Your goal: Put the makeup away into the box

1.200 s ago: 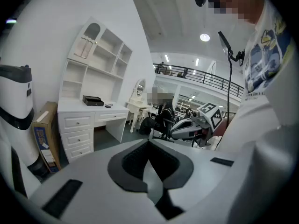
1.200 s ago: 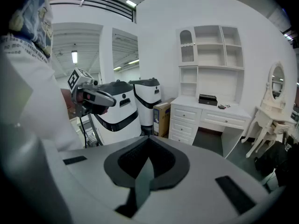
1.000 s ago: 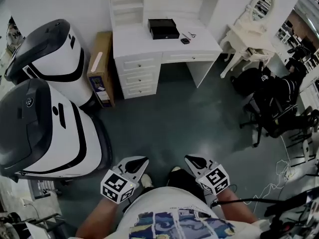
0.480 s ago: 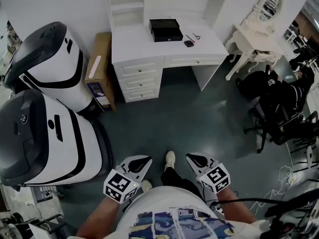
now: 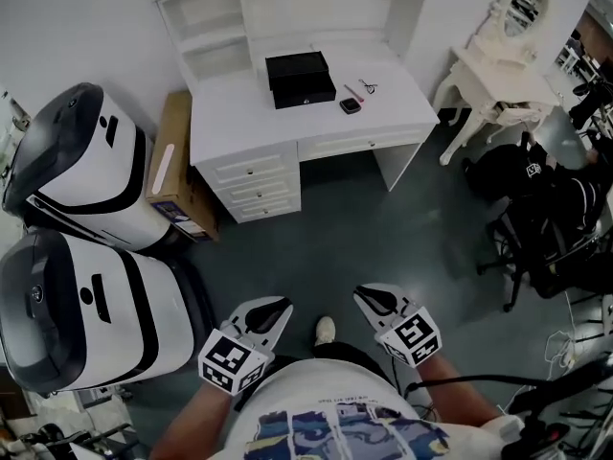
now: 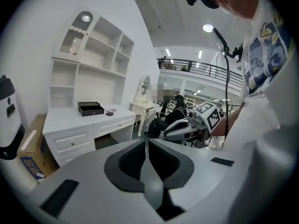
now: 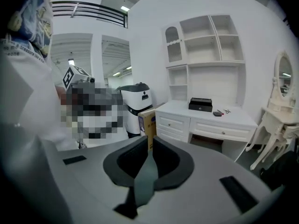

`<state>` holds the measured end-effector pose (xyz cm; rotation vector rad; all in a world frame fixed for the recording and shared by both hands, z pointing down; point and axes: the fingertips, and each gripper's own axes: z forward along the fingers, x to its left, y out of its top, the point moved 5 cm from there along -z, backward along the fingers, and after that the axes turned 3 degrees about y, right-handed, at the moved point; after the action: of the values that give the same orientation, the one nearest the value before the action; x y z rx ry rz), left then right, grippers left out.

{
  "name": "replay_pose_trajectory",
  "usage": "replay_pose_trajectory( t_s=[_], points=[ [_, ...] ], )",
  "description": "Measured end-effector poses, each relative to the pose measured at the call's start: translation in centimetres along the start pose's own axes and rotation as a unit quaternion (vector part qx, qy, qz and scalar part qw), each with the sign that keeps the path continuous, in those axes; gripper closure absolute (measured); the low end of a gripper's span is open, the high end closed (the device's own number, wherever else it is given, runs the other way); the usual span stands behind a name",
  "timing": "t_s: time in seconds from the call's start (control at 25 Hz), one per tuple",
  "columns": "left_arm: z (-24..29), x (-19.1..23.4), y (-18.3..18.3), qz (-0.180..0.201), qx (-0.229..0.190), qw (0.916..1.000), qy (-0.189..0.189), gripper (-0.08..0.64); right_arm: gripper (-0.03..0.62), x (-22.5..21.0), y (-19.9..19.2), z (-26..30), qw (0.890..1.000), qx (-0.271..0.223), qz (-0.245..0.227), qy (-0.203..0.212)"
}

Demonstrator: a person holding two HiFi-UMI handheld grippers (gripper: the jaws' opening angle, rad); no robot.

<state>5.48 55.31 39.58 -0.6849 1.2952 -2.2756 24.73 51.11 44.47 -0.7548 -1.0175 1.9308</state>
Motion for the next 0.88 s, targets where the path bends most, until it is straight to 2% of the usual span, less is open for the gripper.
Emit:
replay_pose_trajectory(
  t_s=[0.16,0.48,0.68,0.88],
  points=[
    [3.6,0.7,2.0,0.000,-0.004,1.0000,0.002,0.543,0.548,-4.3,0.0,0.2,1.000,-0.002,0.007,-0.003],
    [7.3,4.0,4.4,-0.008,-0.001,0.9999,-0.008,0.543,0.541,-8.5,1.2,2.4,1.000,0.000,0.021,-0.005],
    [10.4,8.4,5.6,-0.016,-0.001,0.9993,-0.033,0.536,0.541,-11.4,2.6,4.8,0.999,0.009,0.034,-0.025],
    [13.3,14.1,8.5,-0.010,-0.010,0.9982,-0.058,0.511,0.541,-14.4,5.8,8.1,0.998,0.018,0.039,-0.049]
  ],
)
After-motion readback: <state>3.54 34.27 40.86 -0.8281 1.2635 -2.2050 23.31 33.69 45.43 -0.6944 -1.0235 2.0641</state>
